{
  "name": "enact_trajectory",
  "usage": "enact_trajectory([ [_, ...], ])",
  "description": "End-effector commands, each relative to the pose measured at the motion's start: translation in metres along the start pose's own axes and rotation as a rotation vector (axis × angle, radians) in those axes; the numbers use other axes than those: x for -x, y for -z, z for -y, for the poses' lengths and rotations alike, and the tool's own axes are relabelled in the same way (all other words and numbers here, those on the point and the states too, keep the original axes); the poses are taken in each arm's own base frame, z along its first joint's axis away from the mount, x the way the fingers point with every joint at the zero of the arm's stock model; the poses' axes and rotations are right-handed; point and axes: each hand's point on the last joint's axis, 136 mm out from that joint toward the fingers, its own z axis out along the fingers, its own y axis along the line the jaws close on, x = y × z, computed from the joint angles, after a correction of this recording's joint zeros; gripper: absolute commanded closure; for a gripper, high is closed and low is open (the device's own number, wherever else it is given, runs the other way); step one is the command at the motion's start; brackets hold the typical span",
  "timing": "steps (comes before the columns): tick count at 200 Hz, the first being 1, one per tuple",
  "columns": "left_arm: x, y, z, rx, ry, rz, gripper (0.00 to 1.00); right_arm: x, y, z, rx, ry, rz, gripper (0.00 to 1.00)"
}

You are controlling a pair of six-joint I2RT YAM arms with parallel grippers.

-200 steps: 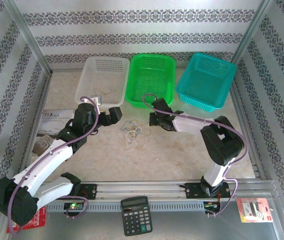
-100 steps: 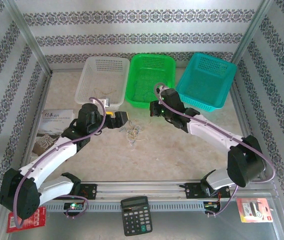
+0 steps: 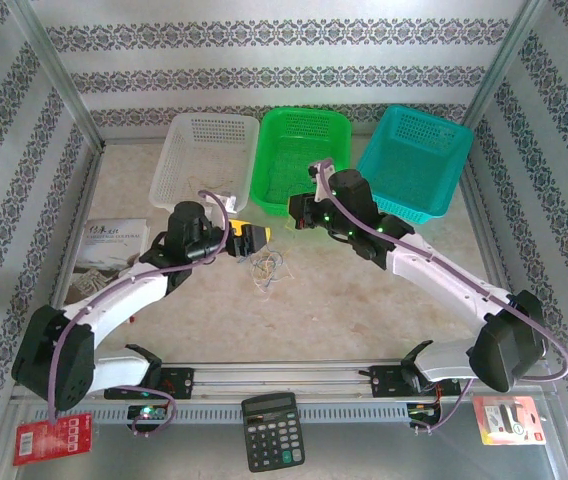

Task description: Untangle the cables

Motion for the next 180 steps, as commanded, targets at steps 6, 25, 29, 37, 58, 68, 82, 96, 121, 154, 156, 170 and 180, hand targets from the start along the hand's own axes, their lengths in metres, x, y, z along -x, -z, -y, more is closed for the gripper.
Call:
enact_trajectory([
  [6,0.030,-0.006,0.031,-0.128,-0.091,0.062,0.22,0.007,0.009,-0.023,0.058,0.021,0.006,1.00],
  [25,0.031,-0.011,0.035,-0.150,-0.089,0.061,0.24,0.005,0.008,-0.027,0.067,0.027,0.000,1.00],
  [29,0.031,-0.013,0.035,-0.155,-0.088,0.061,0.24,0.005,0.008,-0.028,0.069,0.028,-0.001,1.00],
  [37,0.032,-0.015,0.038,-0.169,-0.086,0.060,0.25,0.003,0.007,-0.030,0.072,0.031,-0.005,1.00],
  [58,0.032,-0.020,0.043,-0.202,-0.078,0.056,0.28,0.000,0.005,-0.032,0.073,0.034,-0.013,1.00],
  [68,0.032,-0.022,0.044,-0.213,-0.075,0.051,0.29,0.000,0.004,-0.033,0.077,0.035,-0.013,1.00],
  [82,0.031,-0.025,0.047,-0.226,-0.072,0.048,0.30,0.000,0.004,-0.035,0.080,0.039,-0.013,1.00],
  [96,0.031,-0.027,0.048,-0.234,-0.069,0.046,0.32,0.001,0.004,-0.037,0.084,0.040,-0.013,1.00],
  [121,0.029,-0.033,0.050,-0.247,-0.063,0.036,0.35,0.000,0.004,-0.039,0.090,0.039,-0.014,1.00],
  [154,0.029,-0.038,0.053,-0.264,-0.060,0.031,0.42,0.000,0.003,-0.041,0.097,0.038,-0.012,1.00],
  [156,0.029,-0.039,0.054,-0.265,-0.059,0.030,0.43,0.001,0.003,-0.042,0.099,0.038,-0.012,1.00],
  [170,0.029,-0.039,0.054,-0.266,-0.056,0.033,0.51,0.000,0.003,-0.042,0.098,0.037,-0.014,1.00],
  [180,0.030,-0.039,0.053,-0.265,-0.051,0.039,0.60,0.001,0.004,-0.042,0.098,0.037,-0.011,1.00],
])
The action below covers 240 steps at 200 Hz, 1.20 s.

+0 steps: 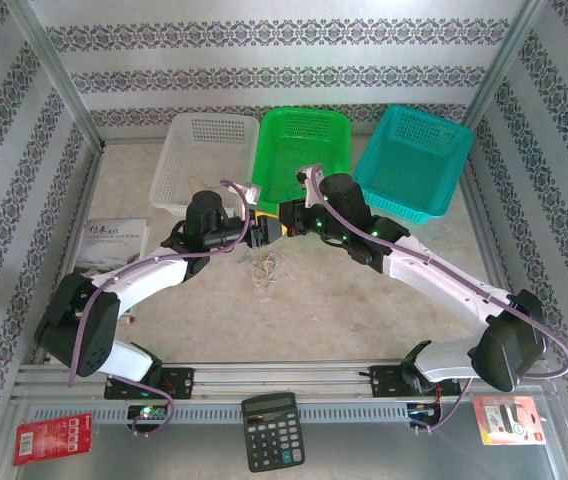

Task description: Untangle the cables

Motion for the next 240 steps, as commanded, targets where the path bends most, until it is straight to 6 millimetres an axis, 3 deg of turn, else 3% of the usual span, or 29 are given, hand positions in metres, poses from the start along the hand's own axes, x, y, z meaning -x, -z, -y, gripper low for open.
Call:
enact_trajectory([
  [1,0.019,-0.003,0.018,-0.062,-0.046,0.053,0.61,0.012,0.004,-0.014,0.036,0.011,0.027,1.00],
  [17,0.020,-0.003,0.018,-0.062,-0.041,0.058,0.78,0.015,0.007,-0.010,0.025,0.005,0.040,1.00],
  [48,0.023,-0.001,0.018,-0.048,-0.040,0.072,1.00,0.023,0.031,0.019,-0.015,-0.064,0.110,0.73],
  [83,0.033,0.004,0.026,-0.049,-0.049,0.100,1.00,0.002,0.055,0.051,-0.053,-0.120,0.143,0.51],
  [117,0.042,0.007,0.033,-0.057,-0.049,0.118,1.00,-0.033,0.052,0.059,-0.027,-0.088,0.130,0.37],
  [163,0.050,0.008,0.040,-0.076,-0.040,0.134,1.00,-0.047,0.026,0.038,0.056,0.006,0.149,0.33],
  [196,0.057,0.010,0.045,-0.086,-0.036,0.150,1.00,-0.047,-0.002,0.042,0.040,0.023,0.160,0.33],
  [222,0.064,0.013,0.050,-0.094,-0.035,0.171,1.00,-0.052,-0.022,0.052,0.022,0.011,0.154,0.37],
  [240,0.070,0.017,0.057,-0.103,-0.041,0.186,1.00,-0.055,-0.028,0.053,0.027,-0.001,0.148,0.49],
])
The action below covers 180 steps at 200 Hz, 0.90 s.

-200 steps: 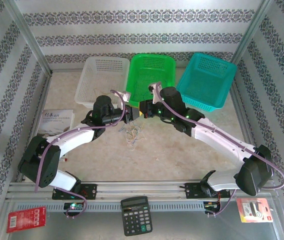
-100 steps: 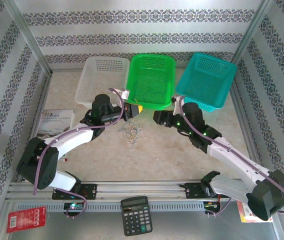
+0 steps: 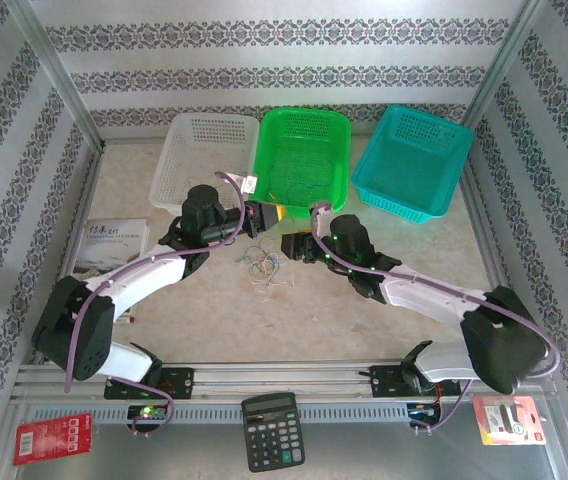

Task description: Untangle the cables

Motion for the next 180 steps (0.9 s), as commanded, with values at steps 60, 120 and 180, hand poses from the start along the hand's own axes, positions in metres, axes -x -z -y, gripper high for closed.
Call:
enact_trajectory([
  [60,0.060,0.015,0.050,-0.059,-0.079,0.157,1.00,0.007,-0.005,-0.005,0.022,0.003,0.070,0.93],
  [120,0.126,0.039,0.011,0.229,-0.198,0.238,1.00,-0.014,0.005,0.007,-0.003,-0.029,0.040,0.48],
  [180,0.186,0.062,-0.098,0.503,-0.162,0.275,1.00,-0.016,0.030,0.010,-0.036,-0.047,0.058,0.44],
])
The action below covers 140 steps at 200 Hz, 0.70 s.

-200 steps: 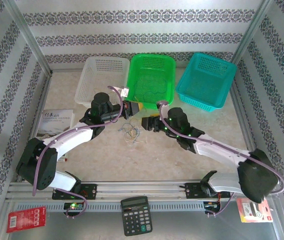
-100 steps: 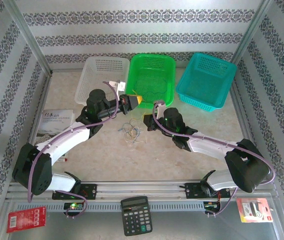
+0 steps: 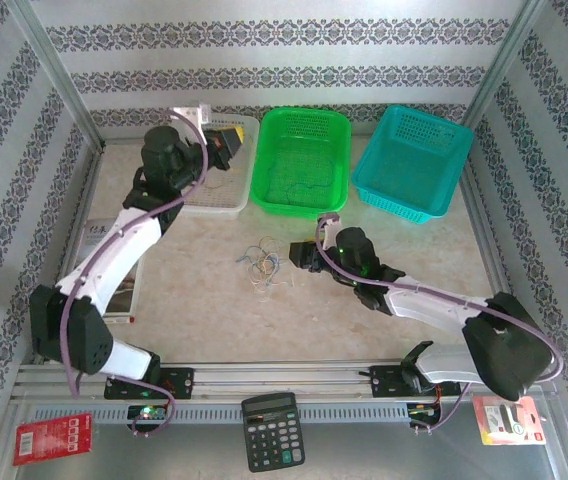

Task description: Untangle the cables

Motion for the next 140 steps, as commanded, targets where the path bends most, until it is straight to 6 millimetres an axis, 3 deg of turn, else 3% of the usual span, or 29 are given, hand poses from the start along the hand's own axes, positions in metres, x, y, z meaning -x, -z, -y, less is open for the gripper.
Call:
enact_trajectory([
  [1,-0.014,-0.017,-0.058,0.147,-0.010,-0.074,1.00,0.001,0.012,-0.001,-0.013,-0.016,0.023,0.44],
  [42,-0.026,-0.049,-0.131,0.328,-0.066,-0.153,0.93,0.005,0.028,-0.005,-0.009,-0.019,0.033,0.44],
  [73,-0.045,-0.070,-0.177,0.437,-0.118,-0.232,0.80,0.007,0.038,-0.007,-0.014,-0.022,0.039,0.44],
  [109,-0.062,-0.086,-0.211,0.501,-0.118,-0.328,0.31,0.005,0.043,-0.007,-0.019,-0.018,0.029,0.43],
  [123,-0.063,-0.088,-0.212,0.501,-0.111,-0.348,0.20,0.005,0.044,-0.007,-0.020,-0.016,0.026,0.43],
  [140,-0.060,-0.089,-0.207,0.482,-0.105,-0.344,0.13,0.006,0.044,-0.006,-0.026,-0.012,0.030,0.43],
])
